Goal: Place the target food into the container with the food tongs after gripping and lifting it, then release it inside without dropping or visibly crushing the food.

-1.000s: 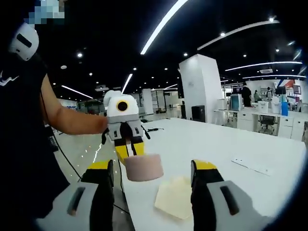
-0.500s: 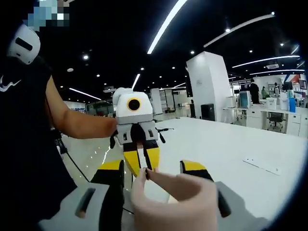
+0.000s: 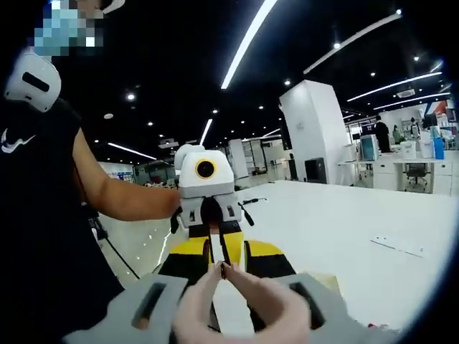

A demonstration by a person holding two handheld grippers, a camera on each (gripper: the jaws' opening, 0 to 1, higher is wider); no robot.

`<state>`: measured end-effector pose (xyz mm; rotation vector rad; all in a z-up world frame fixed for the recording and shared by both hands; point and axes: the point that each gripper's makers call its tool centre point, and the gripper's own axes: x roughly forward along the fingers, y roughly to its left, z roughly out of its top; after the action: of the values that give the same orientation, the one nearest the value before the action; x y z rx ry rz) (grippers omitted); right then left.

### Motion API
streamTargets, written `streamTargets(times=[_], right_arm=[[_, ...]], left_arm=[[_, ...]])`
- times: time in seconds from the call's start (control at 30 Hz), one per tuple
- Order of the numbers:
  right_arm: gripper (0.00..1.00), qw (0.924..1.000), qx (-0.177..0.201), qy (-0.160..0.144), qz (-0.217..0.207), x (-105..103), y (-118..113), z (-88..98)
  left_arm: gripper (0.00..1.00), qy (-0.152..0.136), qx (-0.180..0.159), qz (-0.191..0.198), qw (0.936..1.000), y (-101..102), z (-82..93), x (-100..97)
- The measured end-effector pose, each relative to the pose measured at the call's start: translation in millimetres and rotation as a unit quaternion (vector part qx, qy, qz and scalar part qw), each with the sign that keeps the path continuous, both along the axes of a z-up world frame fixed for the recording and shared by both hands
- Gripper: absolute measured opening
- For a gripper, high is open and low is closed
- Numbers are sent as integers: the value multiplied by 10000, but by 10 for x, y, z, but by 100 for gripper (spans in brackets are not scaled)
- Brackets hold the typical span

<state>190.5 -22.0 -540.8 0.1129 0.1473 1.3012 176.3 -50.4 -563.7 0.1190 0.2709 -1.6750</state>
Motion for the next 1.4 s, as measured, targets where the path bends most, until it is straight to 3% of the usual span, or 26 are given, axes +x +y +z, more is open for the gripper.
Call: streamTargets(times=[0.33, 0.47, 0.77, 1.23, 1.3, 1.4], right_arm=[[17, 9999, -53, 73, 148, -79, 42, -32], [19, 9998, -46, 108, 142, -108, 57, -38], [17, 9998, 23, 26, 207, -162, 44, -8], [19, 9991, 295, 297, 71, -158, 3, 71], [17, 9992, 271, 267, 72, -155, 0, 74], [17, 9994, 206, 258, 99, -166, 12, 55]], left_arm=[[2, 144, 253, -124, 9995, 30, -30, -69], [1, 12, 451, -163, 9989, 48, -59, -95], [2, 92, 450, -165, 9988, 35, -19, -132], [2, 371, -146, 20, 9992, -21, 124, -125], [2, 216, 22, -20, 9998, -16, 85, -137], [2, 235, 150, -85, 9996, -35, 52, -166]])
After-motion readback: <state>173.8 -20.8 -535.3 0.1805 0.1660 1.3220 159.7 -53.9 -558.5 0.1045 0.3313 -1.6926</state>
